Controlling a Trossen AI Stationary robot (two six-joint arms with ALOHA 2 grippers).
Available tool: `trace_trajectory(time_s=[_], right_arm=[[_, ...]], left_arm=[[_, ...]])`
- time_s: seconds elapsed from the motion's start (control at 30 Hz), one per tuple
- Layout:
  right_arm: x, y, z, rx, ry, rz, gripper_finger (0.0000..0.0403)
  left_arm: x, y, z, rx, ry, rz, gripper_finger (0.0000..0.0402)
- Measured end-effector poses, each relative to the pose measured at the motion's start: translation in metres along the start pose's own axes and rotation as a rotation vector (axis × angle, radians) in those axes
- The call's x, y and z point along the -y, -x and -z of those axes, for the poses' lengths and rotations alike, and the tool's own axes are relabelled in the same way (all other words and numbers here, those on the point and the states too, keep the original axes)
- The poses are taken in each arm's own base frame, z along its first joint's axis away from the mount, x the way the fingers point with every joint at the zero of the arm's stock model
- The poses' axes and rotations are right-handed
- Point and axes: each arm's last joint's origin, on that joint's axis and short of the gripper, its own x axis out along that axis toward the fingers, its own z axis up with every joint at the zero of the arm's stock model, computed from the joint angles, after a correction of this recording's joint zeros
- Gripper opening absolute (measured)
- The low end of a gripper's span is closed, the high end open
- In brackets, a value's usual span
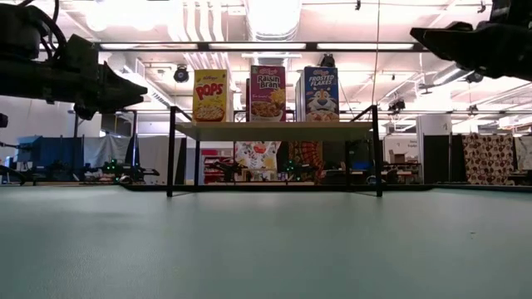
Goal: Stack cereal on shelf
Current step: Return to Home Position
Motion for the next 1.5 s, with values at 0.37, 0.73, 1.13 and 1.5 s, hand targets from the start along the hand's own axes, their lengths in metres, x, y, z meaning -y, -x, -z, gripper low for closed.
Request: trace_trajectory(time_s=[0.37, 0.73, 1.13, 1.5], right_arm=[[0.0018, 0.0058, -0.0085, 0.068, 0.032, 0.036, 0.0359], [0.0018, 0.0060, -0.0087, 0.070, 0.033, 0.037, 0.0359], [0.0018, 0.0059, -0.0087, 0.070, 0.032, 0.037, 0.0359], [0.0018, 0.0059, -0.0087, 0.070, 0.032, 0.037, 0.0359]], left_arm=[[0.0000, 0.0000, 0.0000, 0.000, 0.000, -0.001, 0.0204], [0.0000, 0.0000, 0.0000, 0.000, 0.000, 0.000, 0.0204], [0.0000, 0.0000, 0.0000, 0.000, 0.000, 0.000, 0.0204], [0.0000, 0.0000, 0.0000, 0.000, 0.000, 0.000, 0.0204]])
